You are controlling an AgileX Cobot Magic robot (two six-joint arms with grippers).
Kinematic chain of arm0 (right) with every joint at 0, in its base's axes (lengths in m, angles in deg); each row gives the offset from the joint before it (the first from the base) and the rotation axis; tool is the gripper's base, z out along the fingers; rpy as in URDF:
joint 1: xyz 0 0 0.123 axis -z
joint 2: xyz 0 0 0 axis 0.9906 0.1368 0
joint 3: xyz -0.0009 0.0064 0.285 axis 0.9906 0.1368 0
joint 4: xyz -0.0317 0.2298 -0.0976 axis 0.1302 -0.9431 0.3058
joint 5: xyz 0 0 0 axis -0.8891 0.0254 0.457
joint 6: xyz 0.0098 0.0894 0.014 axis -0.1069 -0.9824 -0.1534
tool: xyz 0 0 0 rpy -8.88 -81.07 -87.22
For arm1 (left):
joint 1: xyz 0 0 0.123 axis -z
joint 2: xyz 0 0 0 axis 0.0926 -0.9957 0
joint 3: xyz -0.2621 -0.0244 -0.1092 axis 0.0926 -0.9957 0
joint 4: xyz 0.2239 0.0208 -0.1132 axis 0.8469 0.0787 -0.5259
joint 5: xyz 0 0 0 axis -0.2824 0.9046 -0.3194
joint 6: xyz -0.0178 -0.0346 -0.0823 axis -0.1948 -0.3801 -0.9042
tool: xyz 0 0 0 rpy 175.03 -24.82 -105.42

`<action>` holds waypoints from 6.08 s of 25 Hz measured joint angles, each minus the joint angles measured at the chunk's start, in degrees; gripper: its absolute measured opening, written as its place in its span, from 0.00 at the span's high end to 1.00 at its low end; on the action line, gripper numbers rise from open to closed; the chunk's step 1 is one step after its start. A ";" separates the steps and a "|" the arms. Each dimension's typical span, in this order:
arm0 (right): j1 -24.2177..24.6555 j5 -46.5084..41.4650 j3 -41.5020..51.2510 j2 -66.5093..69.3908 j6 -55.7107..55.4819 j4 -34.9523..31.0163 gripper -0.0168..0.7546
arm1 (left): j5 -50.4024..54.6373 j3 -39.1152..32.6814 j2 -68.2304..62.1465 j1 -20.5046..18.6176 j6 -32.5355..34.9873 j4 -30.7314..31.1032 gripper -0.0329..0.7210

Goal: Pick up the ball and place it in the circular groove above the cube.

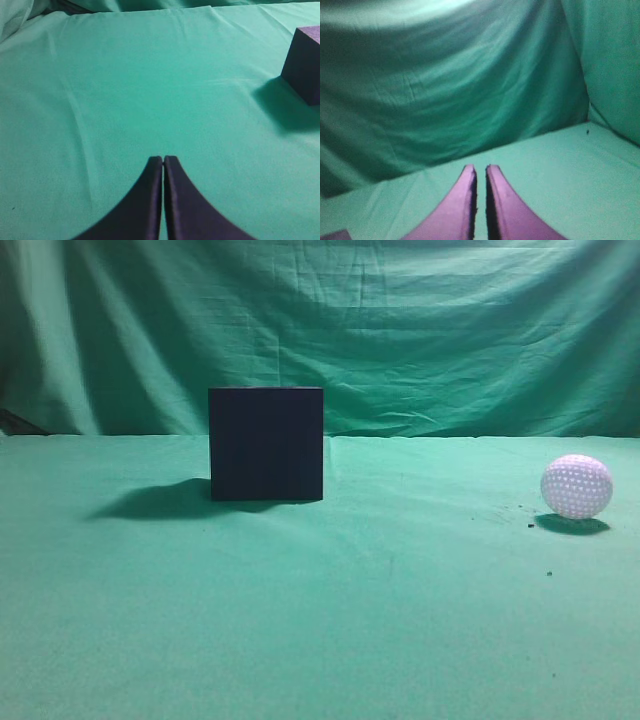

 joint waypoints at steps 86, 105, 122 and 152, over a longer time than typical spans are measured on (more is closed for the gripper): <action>-36.06 -38.83 -90.14 112.55 15.11 2.01 0.58 | 0.00 0.00 0.00 0.00 0.00 0.00 0.96; -36.30 -51.12 -104.86 113.91 14.16 6.50 0.32 | 0.00 0.00 0.00 0.00 0.00 0.00 0.96; -36.30 -72.92 -110.21 94.70 4.20 10.26 0.98 | 0.00 0.00 0.00 0.00 0.00 0.00 0.96; -31.75 -38.37 -35.10 20.77 2.83 12.63 0.98 | 0.00 0.00 0.00 0.00 0.00 0.00 0.96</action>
